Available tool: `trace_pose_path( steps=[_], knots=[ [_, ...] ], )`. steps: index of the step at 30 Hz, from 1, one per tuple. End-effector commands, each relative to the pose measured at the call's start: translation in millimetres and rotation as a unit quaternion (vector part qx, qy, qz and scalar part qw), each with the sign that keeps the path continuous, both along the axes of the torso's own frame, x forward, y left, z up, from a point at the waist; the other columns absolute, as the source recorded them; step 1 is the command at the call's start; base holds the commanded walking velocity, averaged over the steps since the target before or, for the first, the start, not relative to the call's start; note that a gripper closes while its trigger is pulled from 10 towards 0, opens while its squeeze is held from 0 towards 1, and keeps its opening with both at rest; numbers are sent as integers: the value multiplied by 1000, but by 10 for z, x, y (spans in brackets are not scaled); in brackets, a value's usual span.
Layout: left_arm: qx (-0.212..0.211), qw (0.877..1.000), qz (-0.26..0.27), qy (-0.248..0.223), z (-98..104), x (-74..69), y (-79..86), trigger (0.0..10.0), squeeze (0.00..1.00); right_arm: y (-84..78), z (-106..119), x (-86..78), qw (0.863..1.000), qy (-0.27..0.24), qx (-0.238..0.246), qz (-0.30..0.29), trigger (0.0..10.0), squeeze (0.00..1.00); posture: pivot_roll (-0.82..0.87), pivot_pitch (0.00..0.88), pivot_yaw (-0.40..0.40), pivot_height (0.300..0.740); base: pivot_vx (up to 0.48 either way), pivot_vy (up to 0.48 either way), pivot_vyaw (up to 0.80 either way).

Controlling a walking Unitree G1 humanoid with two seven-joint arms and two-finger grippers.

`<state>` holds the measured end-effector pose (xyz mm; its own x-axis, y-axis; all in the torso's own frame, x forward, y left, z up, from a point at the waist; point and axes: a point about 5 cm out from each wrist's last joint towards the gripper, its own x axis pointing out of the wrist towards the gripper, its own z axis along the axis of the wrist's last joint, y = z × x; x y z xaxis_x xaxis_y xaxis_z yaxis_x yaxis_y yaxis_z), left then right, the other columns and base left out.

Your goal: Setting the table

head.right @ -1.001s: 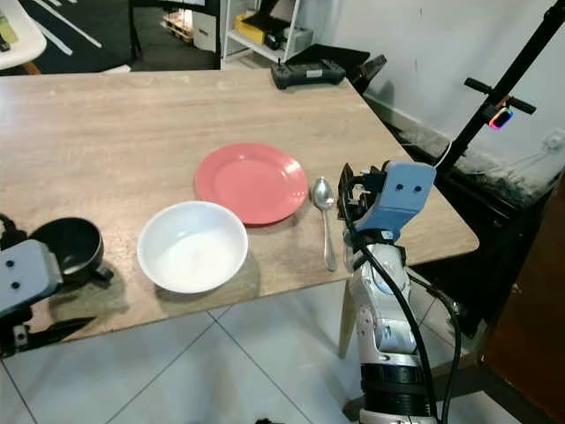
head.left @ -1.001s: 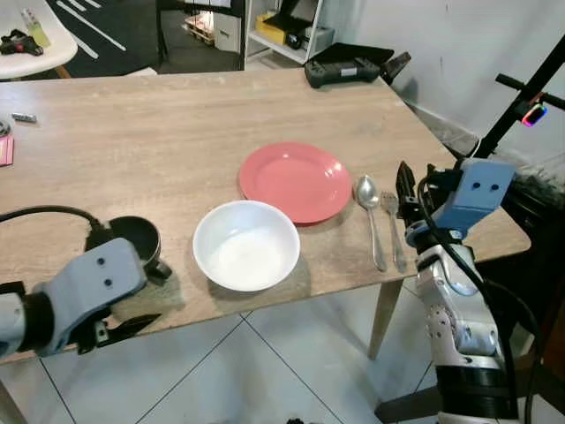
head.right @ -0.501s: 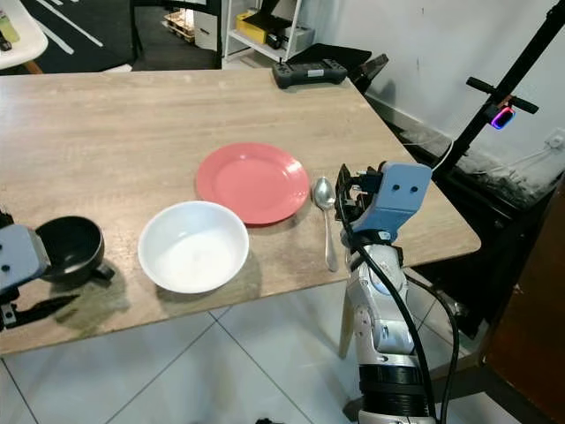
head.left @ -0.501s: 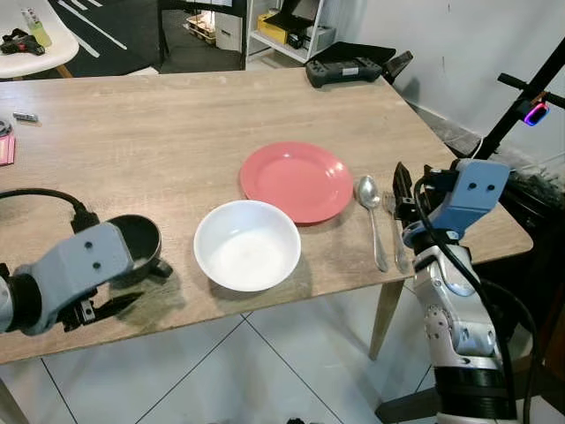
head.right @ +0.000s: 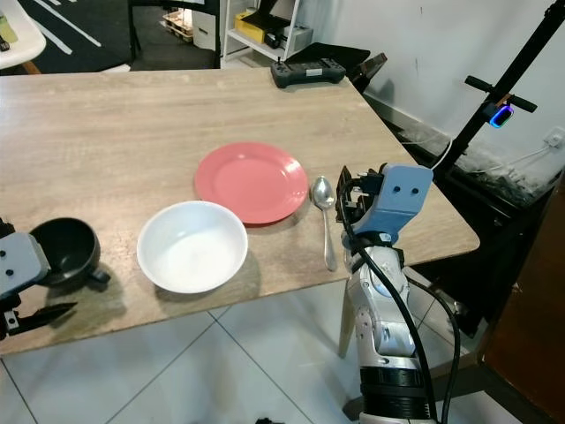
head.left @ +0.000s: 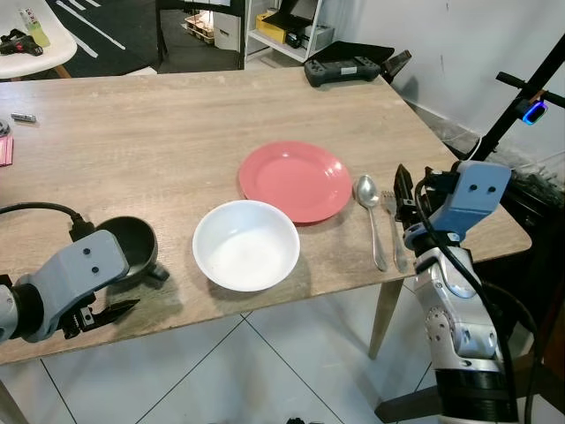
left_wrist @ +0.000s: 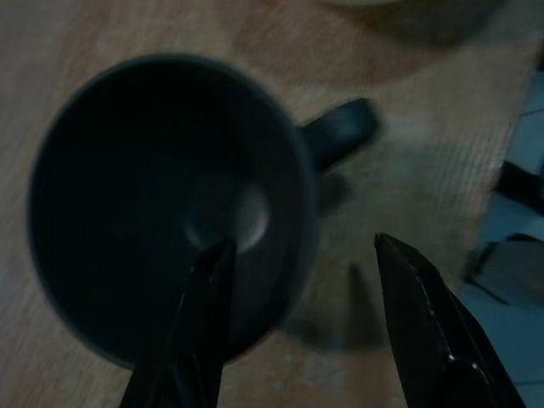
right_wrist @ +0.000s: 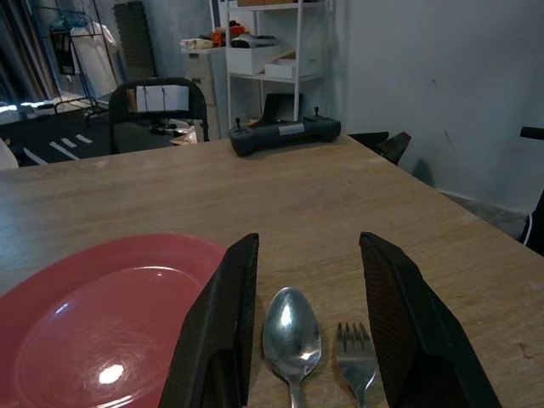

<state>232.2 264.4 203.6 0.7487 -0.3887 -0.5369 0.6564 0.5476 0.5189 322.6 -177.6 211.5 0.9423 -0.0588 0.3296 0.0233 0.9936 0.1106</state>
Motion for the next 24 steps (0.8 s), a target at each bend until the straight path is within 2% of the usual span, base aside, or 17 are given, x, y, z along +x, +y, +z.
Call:
trace_pose_path(
  steps=[1, 2, 3, 4, 5, 6, 7, 15, 24],
  knots=[
    [3, 1000, 2, 4, -66, 7, -1, 8863, 0, -45, -11, -24, 1000, 3, 1, -9, 10000, 0, 100, 117, -7, 740, 0, 0, 0],
    [2, 1000, 10, 0, -86, 27, 16, 7333, 0, -45, -11, -25, 1000, 4, 1, -8, 10000, 0, 100, 117, -7, 740, 0, 0, 0],
    [-1, 1000, 16, -4, -100, 44, 28, 4353, 0, -46, -9, -24, 1000, 4, 1, -8, 10000, 0, 97, 119, -10, 740, 0, 0, 0],
    [-1, 1000, 16, -4, -100, 44, 28, 4353, 0, -46, -9, -24, 1000, 4, 1, -8, 10000, 0, 97, 119, -10, 740, 0, 0, 0],
    [0, 1000, 25, -9, -116, 70, 47, 3255, 0, -47, -9, -24, 1000, 4, 0, -8, 10000, 0, 97, 119, -10, 740, 0, 0, 0],
    [0, 1000, 25, -9, -116, 70, 47, 3255, 0, -47, -9, -24, 1000, 4, 0, -8, 10000, 0, 97, 119, -10, 740, 0, 0, 0],
    [6, 999, 32, -15, -132, 95, 69, 0, 0, -47, -8, -25, 1000, 4, 0, -8, 10000, 0, 96, 120, -10, 740, 0, 0, 0],
    [11, 998, 45, -32, -116, 145, 111, 0, 0, -54, -5, -31, 1000, 3, 0, -10, 10000, 0, 92, 118, -7, 740, 0, 0, 0],
    [6, 997, 51, -65, -56, 195, 81, 0, 0, -45, -6, -29, 1000, 4, 2, -9, 10000, 0, 96, 115, -4, 740, 0, 0, 0]
  ],
)
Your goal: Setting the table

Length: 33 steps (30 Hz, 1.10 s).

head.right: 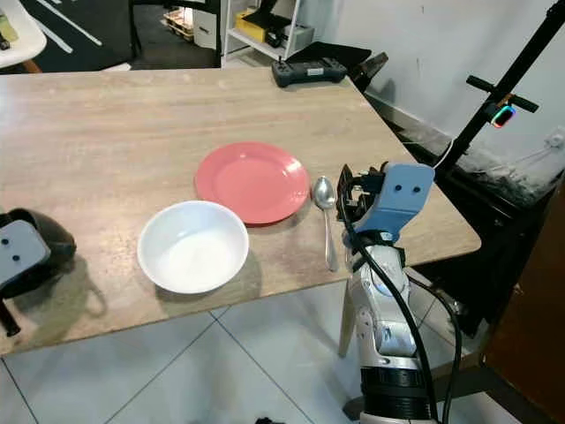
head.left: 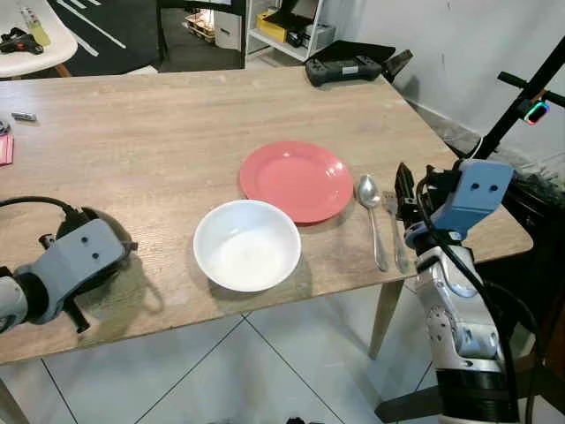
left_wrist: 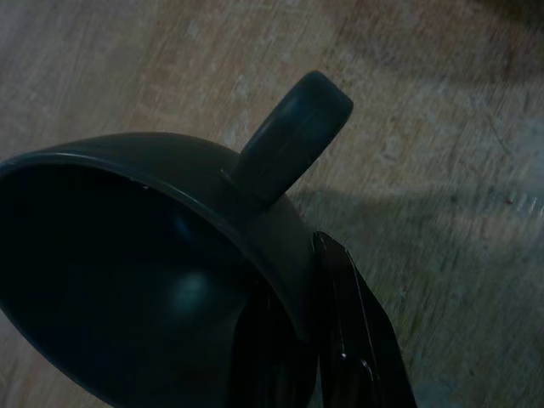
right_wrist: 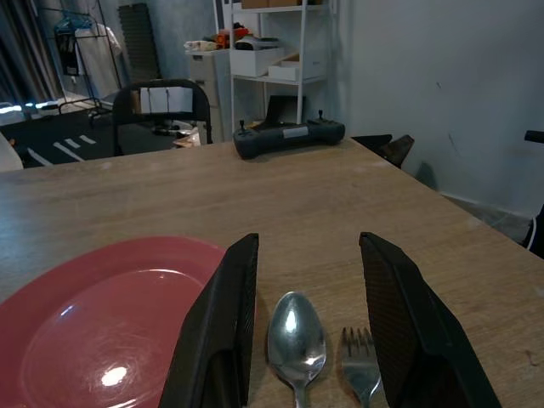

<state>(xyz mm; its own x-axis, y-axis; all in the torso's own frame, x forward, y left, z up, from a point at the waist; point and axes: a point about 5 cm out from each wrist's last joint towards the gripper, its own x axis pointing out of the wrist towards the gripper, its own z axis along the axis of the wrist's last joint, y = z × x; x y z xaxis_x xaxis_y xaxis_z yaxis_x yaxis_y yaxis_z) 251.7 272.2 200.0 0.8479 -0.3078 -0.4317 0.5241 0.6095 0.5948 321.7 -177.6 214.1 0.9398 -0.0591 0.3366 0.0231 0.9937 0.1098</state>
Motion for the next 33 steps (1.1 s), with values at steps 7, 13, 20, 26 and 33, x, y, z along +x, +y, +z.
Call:
trace_pose_path(
  steps=[7, 13, 20, 26, 33],
  knots=[
    [-173, 941, 125, -262, 517, 210, -303, 10000, 0, 37, -25, -59, 1000, 1, 16, 3, 10000, 0, 96, 116, -3, 740, 0, 0, 0],
    [-311, 880, 165, -319, 499, 179, -773, 10000, 0, 212, -93, -108, 999, 9, 22, 35, 10000, 0, 94, 112, -9, 740, 0, 0, 0],
    [-326, 910, 105, -234, 189, 138, -1048, 10000, 0, 224, -85, -150, 999, -1, 32, 33, 10000, 0, 81, 105, -2, 740, 0, 0, 0],
    [-306, 918, 99, -232, 190, 171, -1063, 10000, 0, 195, -82, -158, 999, -4, 34, 24, 10000, 0, 76, 102, 5, 740, 0, 0, 0],
    [-309, 914, 109, -238, 198, 195, -1081, 10000, 0, 187, -100, -167, 999, 0, 32, 19, 10000, 0, 74, 99, 10, 740, 0, 0, 0]
  ],
)
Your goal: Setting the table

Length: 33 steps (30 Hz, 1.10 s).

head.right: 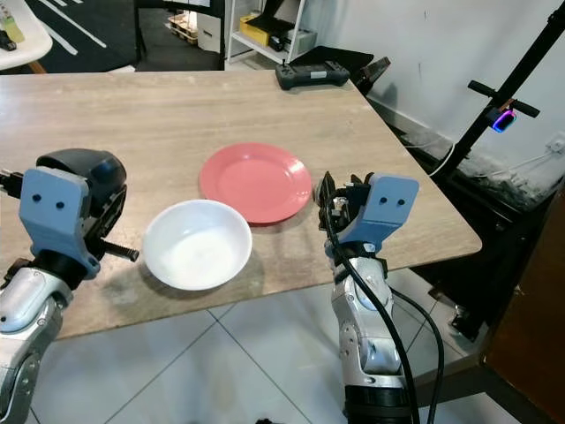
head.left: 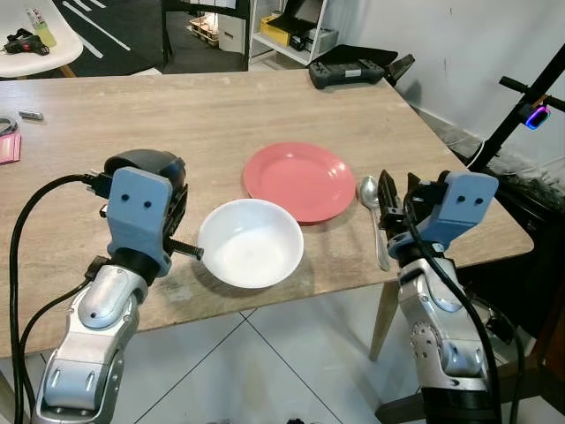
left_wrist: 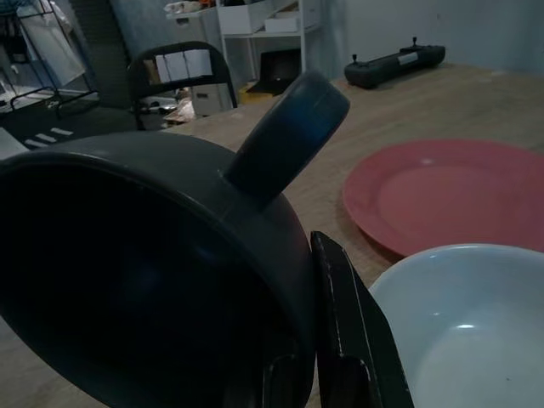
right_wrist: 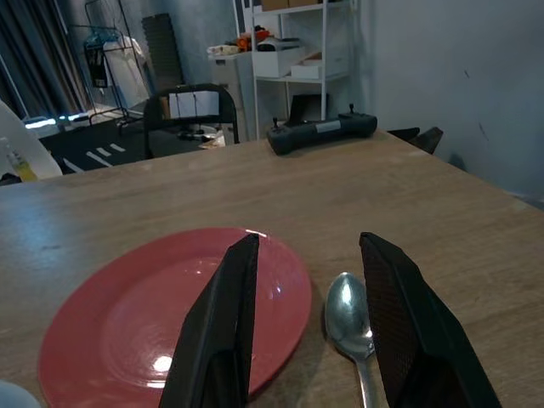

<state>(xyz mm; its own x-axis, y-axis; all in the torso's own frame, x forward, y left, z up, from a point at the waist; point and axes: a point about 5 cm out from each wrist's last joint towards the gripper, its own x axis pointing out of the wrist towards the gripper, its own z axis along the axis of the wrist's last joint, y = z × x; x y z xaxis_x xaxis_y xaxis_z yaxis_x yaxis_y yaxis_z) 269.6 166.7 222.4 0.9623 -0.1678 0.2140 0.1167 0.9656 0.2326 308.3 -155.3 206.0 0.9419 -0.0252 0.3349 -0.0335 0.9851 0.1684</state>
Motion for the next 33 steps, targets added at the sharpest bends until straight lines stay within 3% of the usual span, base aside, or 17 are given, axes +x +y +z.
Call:
trace_pose_path(
  steps=[1, 12, 24, 26, 29, 31, 33],
  knots=[
    [-2, 1000, 0, 7, -30, 18, -29, 10000, 0, -35, -21, -32, 1000, 1, 2, -10, 10000, 0, 73, 99, 10, 740, 0, 0, 0],
    [-16, 1000, 4, 14, -62, 29, -60, 10000, 0, -42, -24, -23, 1000, 5, -4, -12, 10000, 0, 69, 99, 10, 740, 0, 0, 0],
    [-4, 1000, 15, 20, -69, 33, -16, 10000, 0, -77, -9, -6, 1000, 5, -12, -16, 10000, 0, 75, 105, 8, 740, 0, 0, 0],
    [76, 997, -23, 24, -18, 12, 29, 10000, 0, -77, 9, -4, 1000, 1, -24, -16, 10000, 0, 84, 114, 12, 740, 0, 0, 0],
    [159, 982, -92, 51, 130, -61, 202, 10000, 0, -82, 30, 1, 999, -4, -31, -16, 10000, 0, 84, 114, 12, 740, 0, 0, 0],
    [265, 949, -140, 94, 200, -168, 399, 10000, 0, -88, 41, 6, 999, -6, -34, -16, 10000, 0, 107, 118, 27, 740, 0, 0, 0],
    [362, 902, -180, 150, 254, -312, 634, 10000, 0, -93, 43, 19, 999, -7, -33, -18, 10000, 0, 123, 118, 34, 740, 0, 0, 0]
  ],
)
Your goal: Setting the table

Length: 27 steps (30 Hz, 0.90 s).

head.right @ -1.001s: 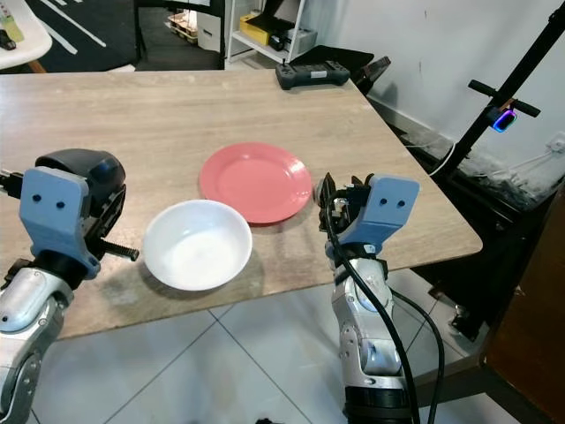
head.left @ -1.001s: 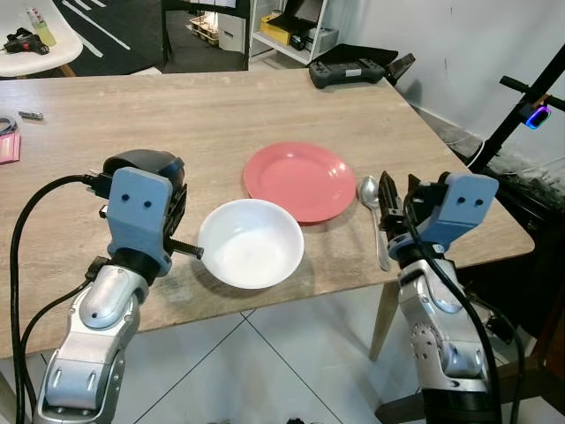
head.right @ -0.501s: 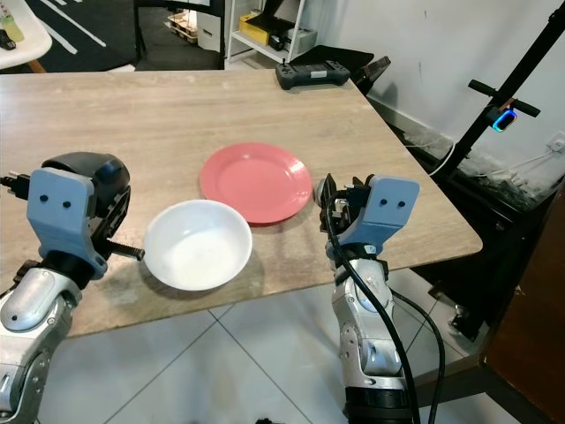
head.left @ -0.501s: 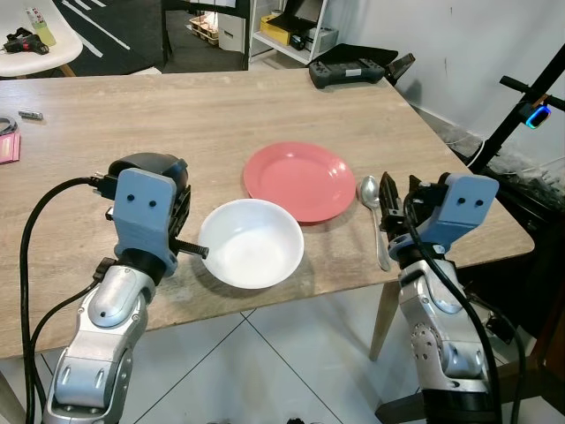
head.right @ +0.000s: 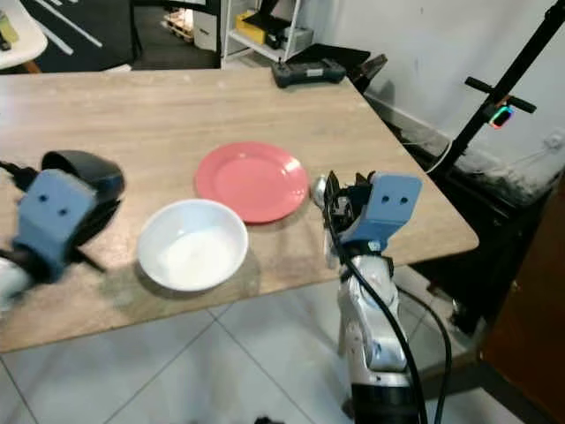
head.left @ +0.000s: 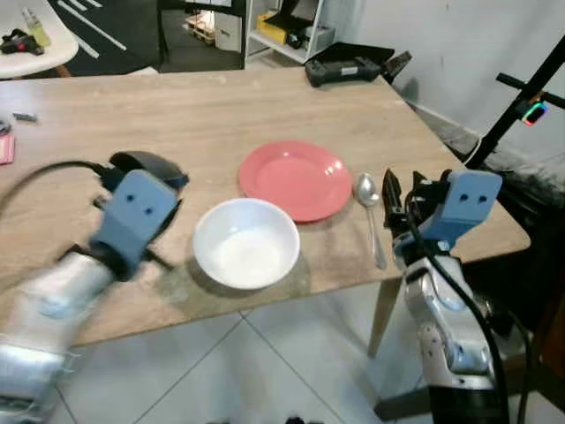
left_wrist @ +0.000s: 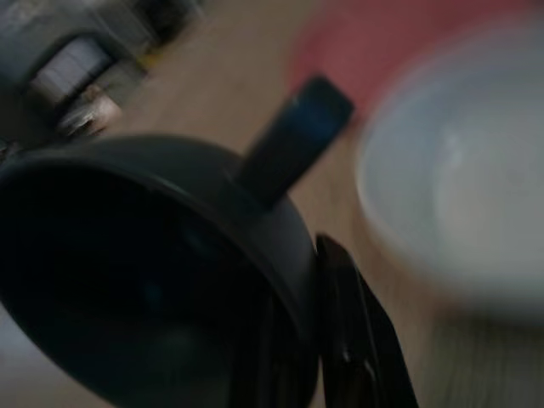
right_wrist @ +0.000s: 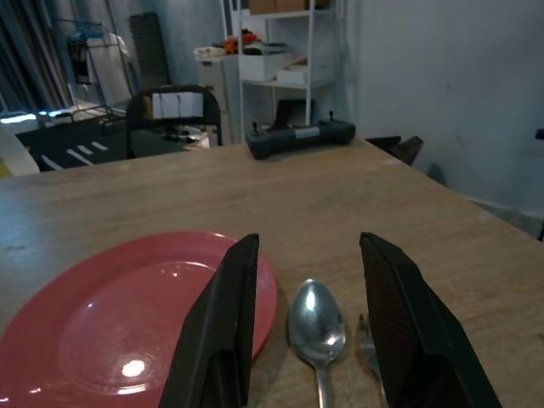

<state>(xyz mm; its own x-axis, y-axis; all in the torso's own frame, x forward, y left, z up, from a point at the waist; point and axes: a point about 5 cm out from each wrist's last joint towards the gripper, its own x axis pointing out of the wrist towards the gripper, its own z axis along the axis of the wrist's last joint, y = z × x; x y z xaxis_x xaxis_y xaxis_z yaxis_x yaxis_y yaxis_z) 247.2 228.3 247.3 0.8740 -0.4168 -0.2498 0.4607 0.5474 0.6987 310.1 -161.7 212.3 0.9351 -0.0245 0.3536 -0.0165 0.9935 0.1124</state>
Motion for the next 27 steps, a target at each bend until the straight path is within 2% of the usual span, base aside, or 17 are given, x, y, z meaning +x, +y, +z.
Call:
trace_pose_path(
  steps=[1, 2, 3, 4, 7, 9, 10, 13, 14, 16, 20, 26, 27],
  knots=[
    [30, 998, -43, 36, 5, -87, 18, 10000, 0, -28, -20, 1, 1000, 2, -5, -8, 10000, 0, 123, 118, 34, 740, 0, 0, 0],
    [57, 994, -51, 81, 8, -160, 122, 10000, 0, -28, -27, 9, 1000, 2, -3, -9, 10000, 0, 136, 118, 40, 740, 0, 0, 0],
    [83, 984, -70, 142, -19, -262, 209, 10000, 0, -13, -41, 21, 1000, 4, 0, -9, 10000, 0, 150, 118, 45, 740, 0, 0, 0],
    [83, 984, -70, 142, -19, -262, 209, 10000, 0, -13, -41, 21, 1000, 4, 0, -9, 10000, 0, 150, 118, 45, 740, 0, 0, 0],
    [120, 968, -101, 197, -215, -353, 182, 10000, 0, 36, -72, 25, 1000, 7, 4, -5, 10000, 0, 157, 121, 44, 740, 0, 0, 0],
    [130, 963, -108, 209, -271, -367, 165, 10000, 0, 47, -78, 25, 1000, 7, 4, -3, 10000, 0, 157, 121, 44, 740, 0, 0, 0],
    [139, 960, -110, 216, -363, -326, 142, 10000, 0, 59, -80, 23, 1000, 9, 4, 0, 10000, 0, 147, 123, 34, 740, 0, 0, 0],
    [160, 966, -86, 184, -401, -166, 188, 10000, 24, 56, -71, 26, 1000, 9, 2, 3, 10000, 0, 144, 124, 29, 740, 0, 0, 0],
    [155, 968, -78, 179, -400, -114, 207, 10000, 1000, 47, -63, 30, 1000, 8, -1, 3, 10000, 0, 133, 126, 22, 740, 0, 0, 0],
    [141, 970, -75, 184, -398, -99, 215, 10000, 1000, 40, -56, 33, 1000, 7, -2, 4, 10000, 0, 133, 126, 22, 740, 0, 0, 0],
    [141, 972, -63, 175, -387, -52, 254, 10000, 1000, 10, -39, 32, 1000, 5, -6, 1, 10000, 0, 115, 124, 18, 740, 0, 0, 0],
    [123, 974, -86, 169, -351, -64, 183, 10000, 1000, 19, -26, 22, 1000, 2, -9, 5, 10000, 0, 112, 118, 12, 740, 0, 0, 0],
    [122, 975, -85, 162, -328, -56, 178, 10000, 894, 26, -20, 24, 1000, 1, -9, 7, 10000, 0, 112, 118, 12, 740, 0, 0, 0]
  ],
)
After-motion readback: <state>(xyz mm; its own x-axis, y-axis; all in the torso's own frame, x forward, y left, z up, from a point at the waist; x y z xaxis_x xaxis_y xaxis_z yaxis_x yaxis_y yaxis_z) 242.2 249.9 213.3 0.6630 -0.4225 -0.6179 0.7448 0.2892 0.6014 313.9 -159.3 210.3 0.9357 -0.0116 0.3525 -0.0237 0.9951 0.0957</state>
